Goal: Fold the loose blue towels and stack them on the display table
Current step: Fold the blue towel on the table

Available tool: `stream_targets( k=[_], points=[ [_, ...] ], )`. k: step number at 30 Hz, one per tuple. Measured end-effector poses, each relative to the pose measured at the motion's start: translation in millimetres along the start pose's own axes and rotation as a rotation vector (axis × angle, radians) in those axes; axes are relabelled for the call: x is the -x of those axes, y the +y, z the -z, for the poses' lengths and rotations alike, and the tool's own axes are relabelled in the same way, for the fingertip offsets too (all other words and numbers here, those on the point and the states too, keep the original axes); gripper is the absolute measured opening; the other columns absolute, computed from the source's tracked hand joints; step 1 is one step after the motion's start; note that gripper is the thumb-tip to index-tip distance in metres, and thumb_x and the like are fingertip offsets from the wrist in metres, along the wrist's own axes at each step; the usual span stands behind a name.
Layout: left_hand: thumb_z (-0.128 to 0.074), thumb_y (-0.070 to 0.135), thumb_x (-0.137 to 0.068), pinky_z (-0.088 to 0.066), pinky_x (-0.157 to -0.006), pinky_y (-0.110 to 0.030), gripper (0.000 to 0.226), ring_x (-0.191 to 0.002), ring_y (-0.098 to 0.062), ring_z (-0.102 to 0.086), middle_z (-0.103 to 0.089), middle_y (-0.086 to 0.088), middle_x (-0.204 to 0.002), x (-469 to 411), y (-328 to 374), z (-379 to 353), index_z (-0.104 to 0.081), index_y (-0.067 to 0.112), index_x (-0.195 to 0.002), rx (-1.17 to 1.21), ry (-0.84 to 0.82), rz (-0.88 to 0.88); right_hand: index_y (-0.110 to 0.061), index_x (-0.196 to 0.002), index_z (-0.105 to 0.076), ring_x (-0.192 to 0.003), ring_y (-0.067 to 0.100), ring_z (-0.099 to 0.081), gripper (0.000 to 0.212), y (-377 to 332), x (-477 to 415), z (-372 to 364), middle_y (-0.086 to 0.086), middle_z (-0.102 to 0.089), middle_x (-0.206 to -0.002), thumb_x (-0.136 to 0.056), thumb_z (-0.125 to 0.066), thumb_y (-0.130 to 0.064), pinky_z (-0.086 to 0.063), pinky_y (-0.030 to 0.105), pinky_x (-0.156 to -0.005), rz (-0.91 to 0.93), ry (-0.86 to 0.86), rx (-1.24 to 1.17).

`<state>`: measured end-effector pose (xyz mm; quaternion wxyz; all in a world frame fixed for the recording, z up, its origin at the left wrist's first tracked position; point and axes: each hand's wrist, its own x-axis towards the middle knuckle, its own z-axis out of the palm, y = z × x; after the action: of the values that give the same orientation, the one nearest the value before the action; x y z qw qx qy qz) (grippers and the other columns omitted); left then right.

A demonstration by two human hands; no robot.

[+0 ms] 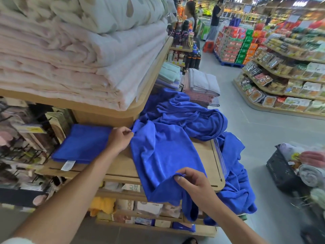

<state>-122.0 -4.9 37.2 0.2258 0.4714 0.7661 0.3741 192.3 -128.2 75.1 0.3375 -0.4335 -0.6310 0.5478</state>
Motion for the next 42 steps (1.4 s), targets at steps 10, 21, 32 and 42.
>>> stream_targets(
  k=[10,21,32,42],
  points=[
    [-0.06,0.039,-0.093,-0.059,-0.069,-0.034,0.027,-0.074,-0.023,-0.07,-0.072,-0.008,-0.082,80.1,-33.6,22.7,-0.074,0.019,-0.085,0.857,-0.548,0.594,-0.026,-0.084,-0.072,-0.074,0.013,-0.058,0.022,3.1,-8.1,-23.5,0.014,-0.064,-0.076,-0.101,-0.063,-0.016,-0.045,0.029,-0.07,0.001,-0.076,0.026],
    [-0.075,0.049,-0.082,-0.044,-0.077,-0.03,0.035,-0.097,-0.014,-0.061,-0.066,0.008,-0.105,13.5,-7.0,-5.1,-0.06,0.025,-0.102,0.088,0.123,-0.028,-0.021,-0.087,-0.073,-0.073,0.024,-0.049,0.017,8.2,9.1,-17.1,0.033,-0.056,-0.08,-0.098,-0.065,-0.031,-0.036,0.041,-0.068,-0.012,-0.102,-0.003],
    [-0.063,0.027,-0.087,-0.051,-0.079,-0.039,0.009,-0.097,-0.033,-0.064,-0.07,-0.009,-0.099,-21.1,31.2,0.0,-0.065,0.018,-0.085,-0.283,-0.051,-0.159,-0.025,-0.088,-0.074,-0.071,0.02,-0.046,0.017,9.3,17.1,-13.3,0.005,-0.056,-0.072,-0.093,-0.066,-0.039,-0.033,0.037,-0.066,-0.029,-0.065,-0.003],
    [-0.056,0.006,-0.101,-0.052,-0.078,-0.029,0.012,-0.084,-0.021,-0.064,-0.069,-0.015,-0.092,41.8,60.9,21.1,-0.067,0.001,-0.103,0.846,-0.314,0.137,-0.026,-0.086,-0.07,-0.062,0.014,-0.04,0.016,-0.1,2.8,-3.4,-0.003,-0.049,-0.063,-0.101,-0.064,-0.03,-0.03,0.031,-0.059,0.028,-0.005,0.031]
  ],
)
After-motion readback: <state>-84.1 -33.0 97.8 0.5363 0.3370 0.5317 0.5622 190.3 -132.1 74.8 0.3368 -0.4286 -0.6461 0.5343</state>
